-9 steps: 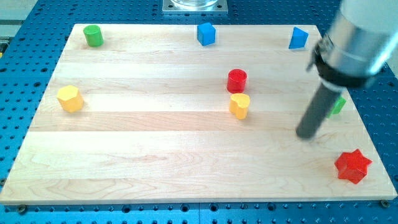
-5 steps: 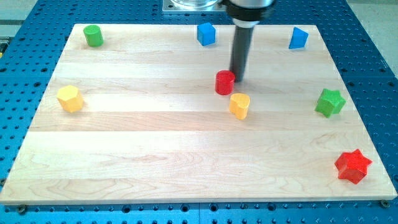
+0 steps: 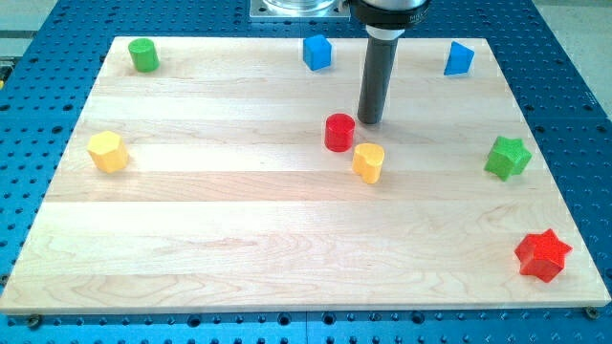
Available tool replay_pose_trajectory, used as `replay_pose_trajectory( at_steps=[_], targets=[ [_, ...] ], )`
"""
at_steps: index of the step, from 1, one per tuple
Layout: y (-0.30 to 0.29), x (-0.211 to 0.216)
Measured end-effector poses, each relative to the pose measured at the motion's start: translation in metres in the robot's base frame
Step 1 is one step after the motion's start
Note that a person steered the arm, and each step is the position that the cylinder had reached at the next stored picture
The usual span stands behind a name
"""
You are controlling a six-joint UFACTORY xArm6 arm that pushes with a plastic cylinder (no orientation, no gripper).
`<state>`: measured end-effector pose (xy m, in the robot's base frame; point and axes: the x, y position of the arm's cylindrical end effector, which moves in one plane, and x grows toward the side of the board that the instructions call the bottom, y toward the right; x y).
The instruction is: Move the red circle towards the bottom left corner of the board
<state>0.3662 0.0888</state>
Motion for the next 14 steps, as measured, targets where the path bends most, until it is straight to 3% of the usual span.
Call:
replay_pose_trajectory(
  at_steps=[1,3,5,7,9,11,14],
  targets=[
    [-0.030,0.002],
    [-0.154,0.017],
    [-0.102,-0.020],
    [-0.049,0.023],
    [0.001,0.017],
    [-0.005,0.057],
    [-0.057,0.112]
  ],
)
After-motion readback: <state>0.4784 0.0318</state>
